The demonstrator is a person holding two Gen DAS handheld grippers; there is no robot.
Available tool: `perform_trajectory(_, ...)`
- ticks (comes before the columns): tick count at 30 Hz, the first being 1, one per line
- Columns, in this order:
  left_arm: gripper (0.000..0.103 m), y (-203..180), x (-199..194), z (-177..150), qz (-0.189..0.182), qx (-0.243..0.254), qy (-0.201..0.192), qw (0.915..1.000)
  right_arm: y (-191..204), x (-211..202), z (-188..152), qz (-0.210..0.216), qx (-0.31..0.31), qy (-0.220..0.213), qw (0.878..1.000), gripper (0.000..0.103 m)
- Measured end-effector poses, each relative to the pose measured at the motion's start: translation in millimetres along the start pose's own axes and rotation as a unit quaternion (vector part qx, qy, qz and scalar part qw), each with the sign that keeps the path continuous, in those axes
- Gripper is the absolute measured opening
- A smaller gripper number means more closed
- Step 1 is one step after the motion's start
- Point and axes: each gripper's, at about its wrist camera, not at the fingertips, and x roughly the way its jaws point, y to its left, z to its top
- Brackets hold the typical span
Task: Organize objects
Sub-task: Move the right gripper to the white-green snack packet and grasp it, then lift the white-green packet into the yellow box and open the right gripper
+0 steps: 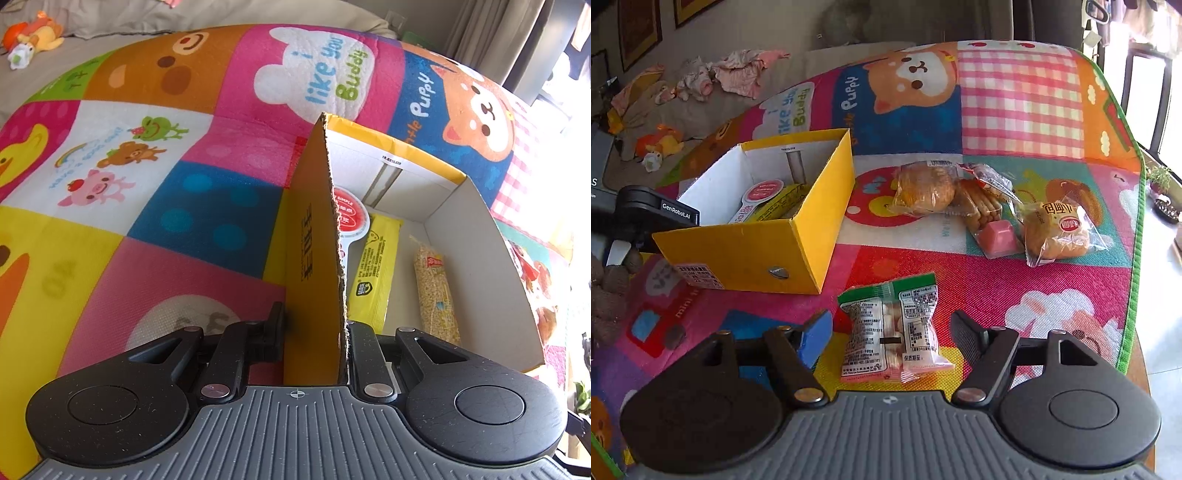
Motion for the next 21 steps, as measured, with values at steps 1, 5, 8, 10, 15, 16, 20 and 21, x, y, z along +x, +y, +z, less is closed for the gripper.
perform_trajectory(1, 0.019, 0.0, 0.1, 0.1, -0.001, -0.001, 0.0, 1.0, 0.0, 1.5, 0.9, -0.001, 0.0, 0.001, 1.0, 0.071)
perform_trajectory(5, 0.019, 0.5, 0.3, 0.3, -0.001, -0.001, 0.0, 1.0, 0.6, 12.9, 2.0, -0.004, -0.001, 0.009, 1.0, 0.071)
perform_trajectory(8, 0.019, 0.7, 0.3, 0.2, -0.001, -0.001, 0.0, 1.0, -0.5, 24.1, 0.8, -0.006, 0.006, 0.021, 1.0, 0.071)
perform_trajectory(10, 0.019, 0.6, 0.2, 0.2, -0.001, -0.002, 0.0, 1.0, -0.2, 28.8, -0.7, -0.006, 0.009, 0.031, 0.999, 0.068)
perform_trajectory(15, 0.018, -1.6, 0.2, 1.1, 0.006, -0.003, 0.001, 1.0, 3.9, 19.6, -4.4, -0.008, -0.011, 0.035, 0.999, 0.057)
perform_trajectory(16, 0.017, -2.7, 0.3, 1.6, 0.009, 0.0, 0.003, 1.0, 4.0, 16.2, -5.3, -0.008, -0.017, 0.037, 0.999, 0.057)
perform_trajectory(20, 0.016, -5.7, 1.0, 2.9, 0.019, 0.005, 0.005, 0.9998, 1.0, -5.8, -5.7, 0.026, -0.016, 0.052, 0.998, 0.055)
perform_trajectory(21, 0.016, -6.0, 1.0, 2.6, 0.021, 0.006, 0.004, 0.9998, 1.0, -12.5, -5.0, 0.038, -0.015, 0.054, 0.998, 0.055)
